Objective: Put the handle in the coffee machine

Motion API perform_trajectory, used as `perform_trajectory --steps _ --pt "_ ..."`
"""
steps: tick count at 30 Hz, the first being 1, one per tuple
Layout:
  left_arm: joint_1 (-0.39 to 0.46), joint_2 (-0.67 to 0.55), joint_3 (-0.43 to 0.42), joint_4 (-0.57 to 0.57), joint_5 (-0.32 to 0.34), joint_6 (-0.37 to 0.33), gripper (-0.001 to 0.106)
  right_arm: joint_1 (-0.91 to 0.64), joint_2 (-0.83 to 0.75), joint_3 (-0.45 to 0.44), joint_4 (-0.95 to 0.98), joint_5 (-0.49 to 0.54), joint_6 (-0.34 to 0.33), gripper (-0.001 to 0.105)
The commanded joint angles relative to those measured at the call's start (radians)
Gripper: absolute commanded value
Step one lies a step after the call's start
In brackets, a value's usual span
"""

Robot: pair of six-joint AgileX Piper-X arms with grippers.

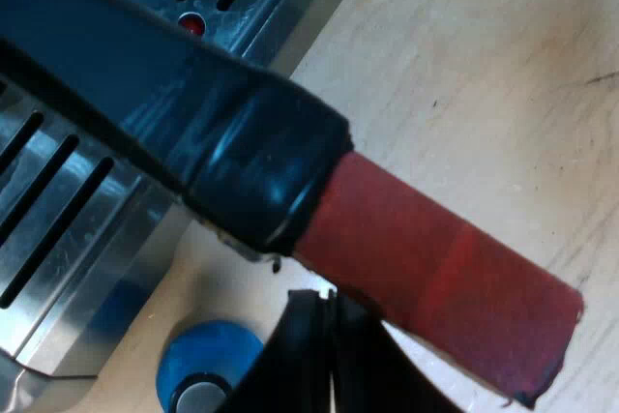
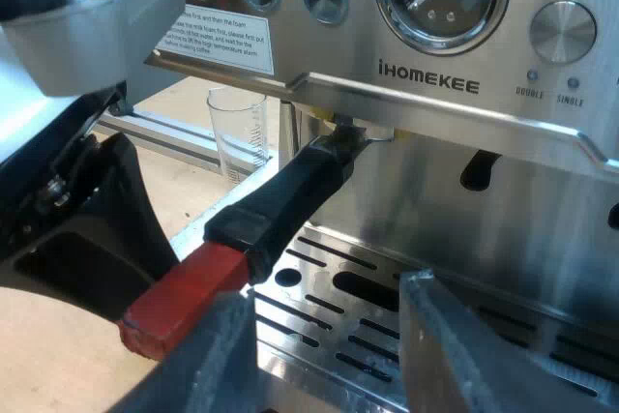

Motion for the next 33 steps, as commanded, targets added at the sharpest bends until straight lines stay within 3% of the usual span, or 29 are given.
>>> perform_trajectory --steps 1,4,10,16,23,31,33 --pt "-0.044 -0.014 -0.04 -0.252 0.334 0.0 0.0 -0.005 -0.007 -0.012 0.001 0.005 -0.004 0.038" --pt "-0.044 -0.014 -0.04 -0.27 0.378 -0.002 0.0 -0.005 -0.007 -0.012 0.001 0.005 -0.004 0.038" --pt "-0.044 -0.014 -0.04 -0.199 0.37 -0.001 0.0 -0.005 -0.007 -0.012 0.001 0.005 -0.004 0.038" --pt "-0.044 -0.014 -0.04 -0.07 0.205 0.025 0.0 -0.005 -0.007 -0.012 0.001 0.002 -0.004 0.038" --pt "-0.044 -0.014 -0.04 0.059 -0.04 0.151 0.0 -0.005 -0.007 -0.012 0.011 -0.001 -0.004 0.038" --pt "-0.029 -0.014 -0.04 0.102 -0.142 0.166 0.0 -0.005 -0.007 -0.013 0.054 0.013 -0.004 0.038" --pt "0.013 -0.022 -0.04 0.102 -0.142 0.166 0.0 -0.005 -0.007 -0.013 0.054 0.013 -0.004 0.045"
